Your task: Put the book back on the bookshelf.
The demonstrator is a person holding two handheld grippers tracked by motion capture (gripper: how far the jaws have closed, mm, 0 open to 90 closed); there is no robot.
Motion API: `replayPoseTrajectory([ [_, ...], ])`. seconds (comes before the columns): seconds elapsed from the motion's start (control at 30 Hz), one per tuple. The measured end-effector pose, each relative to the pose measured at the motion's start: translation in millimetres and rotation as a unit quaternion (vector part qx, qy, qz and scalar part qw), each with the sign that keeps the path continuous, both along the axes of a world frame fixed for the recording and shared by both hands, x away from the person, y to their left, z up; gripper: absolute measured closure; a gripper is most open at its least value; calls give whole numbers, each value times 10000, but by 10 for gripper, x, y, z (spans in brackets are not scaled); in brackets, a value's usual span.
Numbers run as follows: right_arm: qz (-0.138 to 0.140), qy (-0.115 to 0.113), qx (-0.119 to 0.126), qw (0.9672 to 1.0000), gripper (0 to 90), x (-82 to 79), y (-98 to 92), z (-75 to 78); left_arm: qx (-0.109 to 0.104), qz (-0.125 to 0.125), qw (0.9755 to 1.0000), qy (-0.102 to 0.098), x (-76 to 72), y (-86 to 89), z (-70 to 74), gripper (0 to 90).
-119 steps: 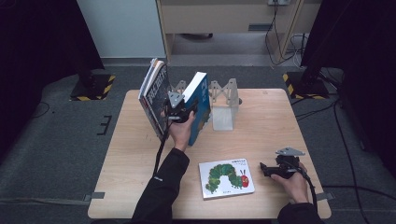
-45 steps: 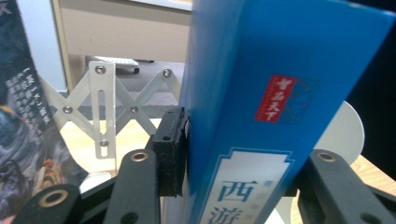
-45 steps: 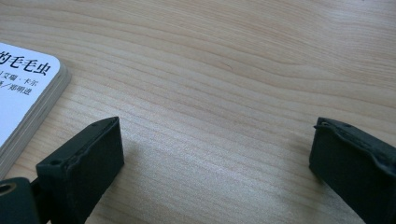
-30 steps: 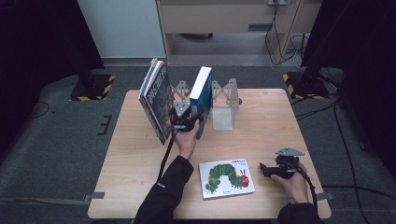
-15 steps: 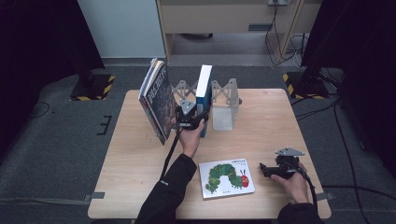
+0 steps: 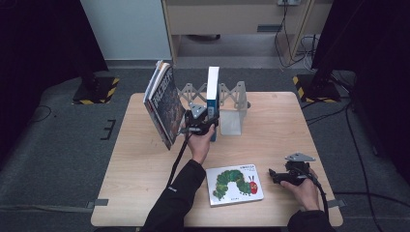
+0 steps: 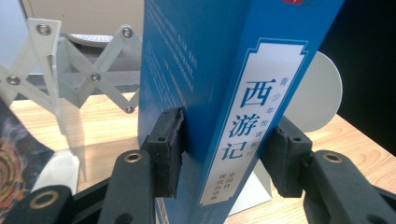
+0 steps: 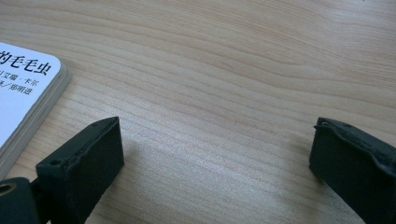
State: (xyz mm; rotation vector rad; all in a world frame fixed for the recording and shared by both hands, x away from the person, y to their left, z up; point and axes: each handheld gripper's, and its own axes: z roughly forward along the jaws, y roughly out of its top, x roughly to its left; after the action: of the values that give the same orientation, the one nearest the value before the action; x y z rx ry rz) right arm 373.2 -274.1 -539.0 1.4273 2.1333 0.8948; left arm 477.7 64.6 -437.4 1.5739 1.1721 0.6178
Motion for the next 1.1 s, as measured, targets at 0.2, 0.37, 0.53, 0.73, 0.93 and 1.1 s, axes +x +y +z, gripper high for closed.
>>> replayPoseTrajectory([
  [0.2, 0, 0, 1, 10000, 31, 0, 0, 0, -14, -16, 10000, -6, 22, -44, -1, 505],
  [0.37, 1, -1, 1, 10000, 31, 0, 0, 0, 17, -39, 10000, 16, 39, -55, 5, 498],
  [0.53, 2, 0, 1, 10000, 31, 0, 0, 0, -15, -91, 9999, 50, 50, -44, -1, 487],
  [0.73, 2, 0, 1, 10000, 31, 0, 0, 0, -12, -131, 9999, 44, 58, -43, -4, 479],
  [0.93, -5, -2, 5, 10000, 29, 3, -2, -1, -65, -232, 9997, 48, 25, 1, 15, 485],
  [1.1, -35, -4, 11, 10000, 27, 7, -12, 0, -141, -383, 9992, -48, -46, 42, 87, 482],
])
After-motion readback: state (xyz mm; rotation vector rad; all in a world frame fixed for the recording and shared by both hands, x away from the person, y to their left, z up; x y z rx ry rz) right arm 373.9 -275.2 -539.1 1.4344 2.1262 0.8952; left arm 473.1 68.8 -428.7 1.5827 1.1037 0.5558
